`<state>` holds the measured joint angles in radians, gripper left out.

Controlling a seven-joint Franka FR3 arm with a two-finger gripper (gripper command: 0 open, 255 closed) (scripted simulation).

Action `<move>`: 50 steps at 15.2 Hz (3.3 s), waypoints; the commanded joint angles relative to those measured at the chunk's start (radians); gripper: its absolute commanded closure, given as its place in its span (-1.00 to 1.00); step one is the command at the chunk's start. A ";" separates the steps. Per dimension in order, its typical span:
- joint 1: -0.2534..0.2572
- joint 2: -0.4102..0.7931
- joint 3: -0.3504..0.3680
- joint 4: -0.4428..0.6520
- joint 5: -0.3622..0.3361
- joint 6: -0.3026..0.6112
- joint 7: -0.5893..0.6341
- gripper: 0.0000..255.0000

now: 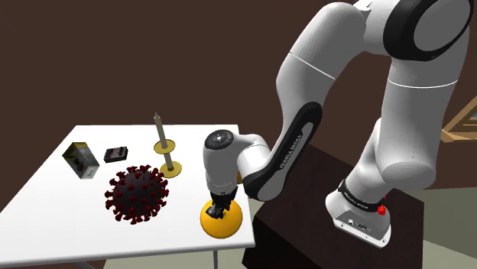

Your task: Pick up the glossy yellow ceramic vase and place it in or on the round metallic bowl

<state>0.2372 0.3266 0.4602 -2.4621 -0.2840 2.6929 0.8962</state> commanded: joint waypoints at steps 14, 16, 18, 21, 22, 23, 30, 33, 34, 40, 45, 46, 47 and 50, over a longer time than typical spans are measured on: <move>-0.061 -0.137 0.087 -0.015 0.140 -0.105 -0.098 1.00; -0.070 -0.167 0.100 -0.015 0.172 -0.131 -0.120 1.00; -0.076 -0.198 0.112 -0.014 0.203 -0.157 -0.142 1.00; -0.083 -0.242 0.124 -0.010 0.246 -0.197 -0.172 1.00; -0.085 -0.257 0.126 -0.008 0.260 -0.211 -0.182 1.00; -0.086 -0.271 0.129 -0.006 0.273 -0.225 -0.191 1.00; -0.113 -0.371 0.106 -0.008 0.350 -0.309 -0.299 1.00; -0.149 -0.409 0.060 -0.023 0.367 -0.331 -0.394 1.00; -0.161 -0.419 0.044 -0.025 0.370 -0.338 -0.424 1.00; -0.236 -0.452 -0.052 -0.015 0.361 -0.385 -0.588 1.00; -0.298 -0.447 -0.125 0.025 0.336 -0.423 -0.703 1.00; -0.299 -0.437 -0.124 0.020 0.333 -0.409 -0.701 1.00; -0.299 -0.428 -0.123 0.015 0.329 -0.394 -0.698 1.00; -0.300 -0.396 -0.121 0.001 0.317 -0.350 -0.689 1.00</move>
<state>-0.0619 -0.0800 0.3395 -2.4572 0.0376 2.3280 0.2061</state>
